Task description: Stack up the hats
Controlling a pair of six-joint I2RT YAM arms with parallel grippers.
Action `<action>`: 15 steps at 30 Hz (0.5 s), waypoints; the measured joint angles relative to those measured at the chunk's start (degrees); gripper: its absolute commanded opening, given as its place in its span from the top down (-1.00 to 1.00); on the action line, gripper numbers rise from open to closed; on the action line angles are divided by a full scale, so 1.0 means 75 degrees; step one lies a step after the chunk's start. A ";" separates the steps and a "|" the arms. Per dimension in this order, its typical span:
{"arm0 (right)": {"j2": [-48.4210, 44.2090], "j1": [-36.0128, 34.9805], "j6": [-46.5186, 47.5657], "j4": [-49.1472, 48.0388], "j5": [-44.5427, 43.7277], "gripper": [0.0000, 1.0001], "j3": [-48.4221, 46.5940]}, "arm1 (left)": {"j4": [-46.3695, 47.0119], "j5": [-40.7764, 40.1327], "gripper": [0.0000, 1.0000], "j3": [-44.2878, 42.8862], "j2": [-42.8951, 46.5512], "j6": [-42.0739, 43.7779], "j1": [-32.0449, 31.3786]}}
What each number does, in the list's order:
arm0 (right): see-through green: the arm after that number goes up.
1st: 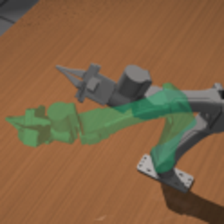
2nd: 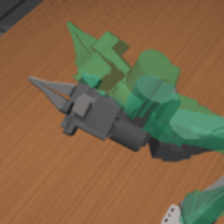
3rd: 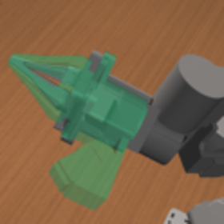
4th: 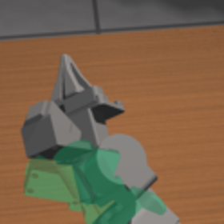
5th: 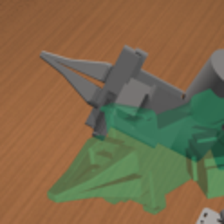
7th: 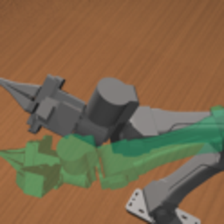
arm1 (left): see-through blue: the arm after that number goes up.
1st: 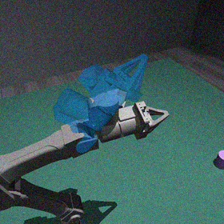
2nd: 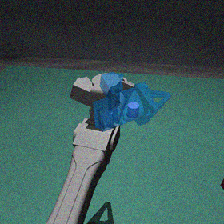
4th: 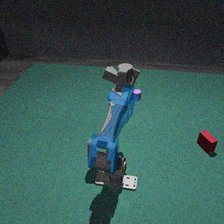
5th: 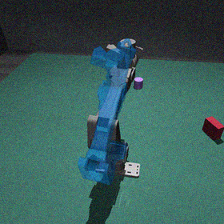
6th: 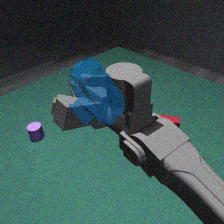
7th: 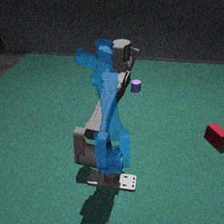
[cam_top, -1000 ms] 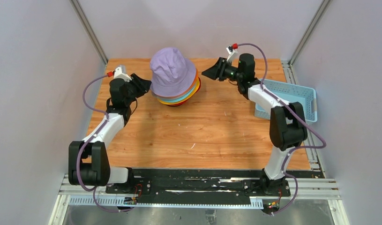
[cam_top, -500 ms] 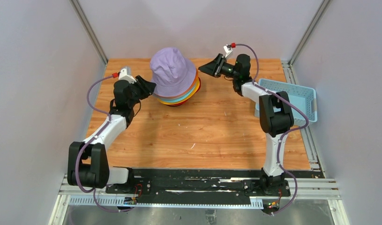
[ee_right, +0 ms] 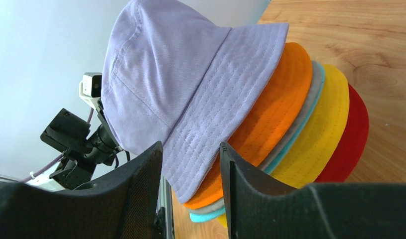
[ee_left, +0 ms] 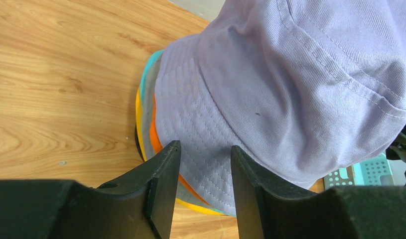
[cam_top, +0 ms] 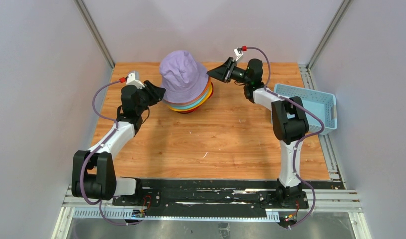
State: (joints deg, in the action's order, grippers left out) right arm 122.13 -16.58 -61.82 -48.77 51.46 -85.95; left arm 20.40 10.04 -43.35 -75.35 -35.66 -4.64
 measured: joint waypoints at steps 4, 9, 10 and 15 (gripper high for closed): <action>0.0041 -0.0044 -0.0023 -0.0067 -0.0003 0.08 0.0003 | 0.0000 0.0000 0.08 0.0000 -0.0003 0.0020 0.0000; 0.0041 -0.0073 -0.0047 -0.0236 -0.0006 0.08 0.0108 | 0.0000 0.0000 0.08 0.0000 -0.0009 0.0026 0.0000; 0.0041 -0.0076 -0.0052 -0.0271 -0.0003 0.08 0.0154 | 0.0003 0.0000 0.08 -0.0003 -0.0015 0.0023 0.0000; 0.0041 -0.0093 -0.0140 -0.0399 -0.0003 0.08 0.0303 | 0.0003 0.0000 0.08 0.0000 -0.0020 0.0023 0.0000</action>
State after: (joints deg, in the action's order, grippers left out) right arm 122.43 -17.28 -62.87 -51.77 51.44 -83.68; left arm 20.43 10.04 -43.35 -75.50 -35.48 -4.64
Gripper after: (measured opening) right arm 0.459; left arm 0.459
